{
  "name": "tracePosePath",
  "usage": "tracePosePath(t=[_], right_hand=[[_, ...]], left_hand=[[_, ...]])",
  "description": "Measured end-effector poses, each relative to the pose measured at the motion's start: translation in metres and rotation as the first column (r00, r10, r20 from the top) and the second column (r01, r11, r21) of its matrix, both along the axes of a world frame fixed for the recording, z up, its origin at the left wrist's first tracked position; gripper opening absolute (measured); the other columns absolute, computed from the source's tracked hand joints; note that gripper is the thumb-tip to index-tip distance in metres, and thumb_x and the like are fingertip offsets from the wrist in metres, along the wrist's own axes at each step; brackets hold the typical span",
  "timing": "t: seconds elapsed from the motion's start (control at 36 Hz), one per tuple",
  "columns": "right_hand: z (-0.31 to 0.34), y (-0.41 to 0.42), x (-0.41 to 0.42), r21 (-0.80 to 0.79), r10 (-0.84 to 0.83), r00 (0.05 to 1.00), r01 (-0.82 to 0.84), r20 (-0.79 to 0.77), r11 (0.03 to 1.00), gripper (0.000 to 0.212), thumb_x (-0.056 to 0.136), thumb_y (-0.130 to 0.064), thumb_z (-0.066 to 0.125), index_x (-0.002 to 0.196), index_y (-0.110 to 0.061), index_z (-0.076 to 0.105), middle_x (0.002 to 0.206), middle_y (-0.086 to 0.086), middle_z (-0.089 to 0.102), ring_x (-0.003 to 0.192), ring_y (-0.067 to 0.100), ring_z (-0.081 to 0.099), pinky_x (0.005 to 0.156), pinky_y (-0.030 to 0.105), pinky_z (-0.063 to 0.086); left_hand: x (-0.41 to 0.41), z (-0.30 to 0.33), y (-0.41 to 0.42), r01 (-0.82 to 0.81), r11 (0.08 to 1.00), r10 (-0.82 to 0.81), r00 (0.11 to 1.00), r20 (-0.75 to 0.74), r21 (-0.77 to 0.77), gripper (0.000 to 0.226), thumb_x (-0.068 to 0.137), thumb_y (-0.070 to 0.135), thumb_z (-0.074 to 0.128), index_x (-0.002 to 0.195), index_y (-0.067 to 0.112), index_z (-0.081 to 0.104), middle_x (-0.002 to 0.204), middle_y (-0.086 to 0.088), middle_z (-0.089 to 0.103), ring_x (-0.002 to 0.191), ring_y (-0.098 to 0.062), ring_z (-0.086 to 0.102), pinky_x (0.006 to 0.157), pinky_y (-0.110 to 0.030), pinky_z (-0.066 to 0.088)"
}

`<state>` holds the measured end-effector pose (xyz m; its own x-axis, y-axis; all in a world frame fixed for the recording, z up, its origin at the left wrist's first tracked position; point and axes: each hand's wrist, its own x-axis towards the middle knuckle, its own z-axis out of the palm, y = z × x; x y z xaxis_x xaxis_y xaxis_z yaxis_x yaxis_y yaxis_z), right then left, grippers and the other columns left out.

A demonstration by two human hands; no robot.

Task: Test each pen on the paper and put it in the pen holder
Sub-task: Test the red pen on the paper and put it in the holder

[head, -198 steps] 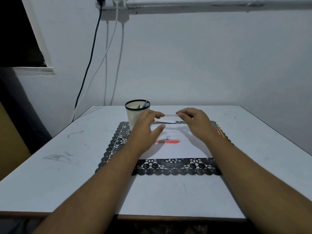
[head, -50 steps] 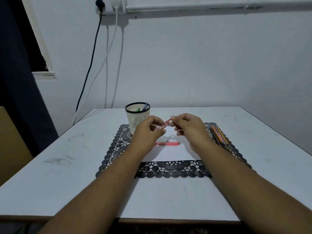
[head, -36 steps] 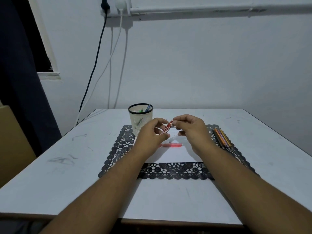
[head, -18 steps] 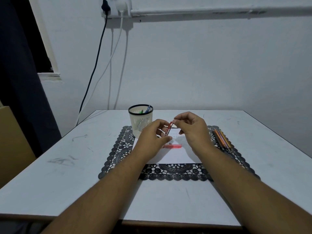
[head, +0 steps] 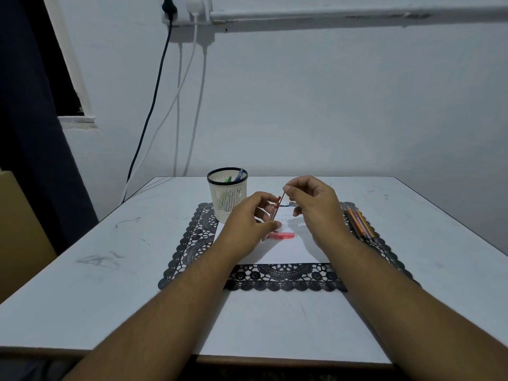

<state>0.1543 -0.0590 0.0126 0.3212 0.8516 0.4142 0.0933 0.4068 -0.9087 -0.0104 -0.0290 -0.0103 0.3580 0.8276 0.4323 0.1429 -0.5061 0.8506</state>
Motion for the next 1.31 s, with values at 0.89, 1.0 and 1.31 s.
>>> tracePosePath(t=[0.89,1.0,1.31], right_hand=[[0.016,-0.001,0.012,-0.009,0.046,0.936,-0.053,-0.350,0.999,0.006,0.102,-0.012,0.062,0.102,-0.013,0.067,0.089,0.004,0.076,0.074,0.020,0.070,0.051,0.027,0.051],[0.020,-0.001,0.023,-0.014,0.028,0.854,-0.042,-0.520,0.999,0.004,0.104,-0.011,0.060,0.105,-0.013,0.064,0.085,0.004,0.073,0.067,0.021,0.071,0.048,0.027,0.050],[0.007,0.008,0.040,-0.096,-0.009,0.759,-0.070,-0.651,0.993,0.007,0.105,-0.007,0.058,0.109,-0.007,0.063,0.089,0.011,0.063,0.070,0.027,0.070,0.062,0.032,0.061]], left_hand=[[0.000,-0.001,-0.001,0.052,0.998,-0.053,0.998,-0.036,-0.022,0.059,0.081,-0.004,0.079,0.126,0.032,0.067,0.102,-0.004,0.061,0.078,-0.009,0.062,0.066,-0.052,0.061],[-0.001,-0.002,0.000,0.054,0.998,-0.054,0.998,-0.039,-0.013,0.057,0.083,-0.001,0.079,0.123,0.037,0.066,0.103,-0.003,0.061,0.078,-0.007,0.061,0.071,-0.048,0.062],[-0.003,0.001,0.006,0.005,0.999,-0.003,0.999,0.053,-0.042,0.044,0.084,0.004,0.080,0.116,0.033,0.068,0.103,-0.002,0.067,0.081,-0.010,0.062,0.073,-0.034,0.059]])
